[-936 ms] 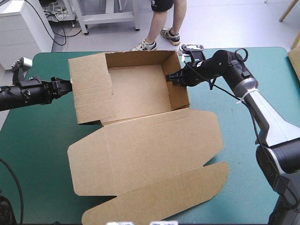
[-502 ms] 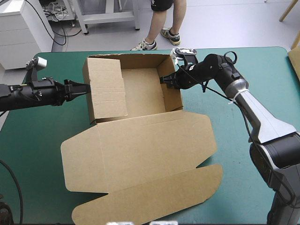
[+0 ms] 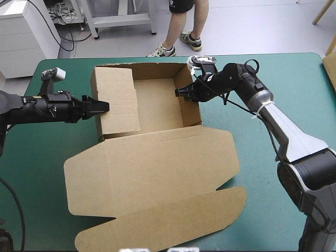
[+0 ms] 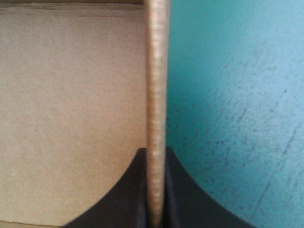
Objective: Fold the box
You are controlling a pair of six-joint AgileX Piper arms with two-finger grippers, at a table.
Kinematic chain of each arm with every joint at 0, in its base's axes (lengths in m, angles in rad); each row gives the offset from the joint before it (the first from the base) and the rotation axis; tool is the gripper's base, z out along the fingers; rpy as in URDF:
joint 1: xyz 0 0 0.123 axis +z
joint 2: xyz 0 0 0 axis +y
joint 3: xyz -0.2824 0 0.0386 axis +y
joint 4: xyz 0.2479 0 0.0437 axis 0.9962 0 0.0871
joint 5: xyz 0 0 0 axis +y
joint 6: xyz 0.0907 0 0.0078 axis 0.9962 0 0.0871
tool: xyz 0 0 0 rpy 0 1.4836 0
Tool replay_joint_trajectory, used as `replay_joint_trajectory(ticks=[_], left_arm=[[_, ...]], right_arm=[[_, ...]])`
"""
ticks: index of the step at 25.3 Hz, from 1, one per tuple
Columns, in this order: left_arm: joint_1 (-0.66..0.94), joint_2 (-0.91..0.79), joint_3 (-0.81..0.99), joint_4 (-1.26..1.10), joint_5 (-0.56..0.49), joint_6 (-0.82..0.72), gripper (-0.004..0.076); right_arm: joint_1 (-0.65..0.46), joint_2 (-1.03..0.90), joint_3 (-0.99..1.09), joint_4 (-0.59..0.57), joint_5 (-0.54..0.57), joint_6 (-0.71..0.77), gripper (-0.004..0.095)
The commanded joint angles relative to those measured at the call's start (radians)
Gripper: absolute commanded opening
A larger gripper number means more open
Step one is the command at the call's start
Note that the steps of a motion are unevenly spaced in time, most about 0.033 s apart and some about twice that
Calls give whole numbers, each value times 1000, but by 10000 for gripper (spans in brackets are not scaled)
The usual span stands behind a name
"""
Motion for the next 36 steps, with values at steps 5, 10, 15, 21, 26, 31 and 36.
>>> replay_joint_trajectory(ticks=[5, 10, 15, 21, 26, 31, 36], left_arm=[[-8, -26, -25, 231, 11, -215, 452], [-8, -26, -25, 414, -29, -380, 368], [-56, -26, -25, 575, -58, -466, 256], [-166, -26, -25, 759, -92, -541, 172], [-190, -26, -25, 789, -125, -616, 46], [-208, -26, -25, 823, -145, -712, -8], [-242, -25, -25, 847, -194, -739, -8]], right_arm=[[113, -60, -33, -36, -74, 68, -19], [152, -60, -33, -42, -92, 116, -19], [187, -60, -33, -126, -86, 210, -19], [236, -60, -33, -175, -86, 238, -19], [265, -60, -33, -224, -86, 271, -19], [267, -60, -33, -229, -78, 276, -19], [265, -60, -33, -244, -67, 276, -19]])
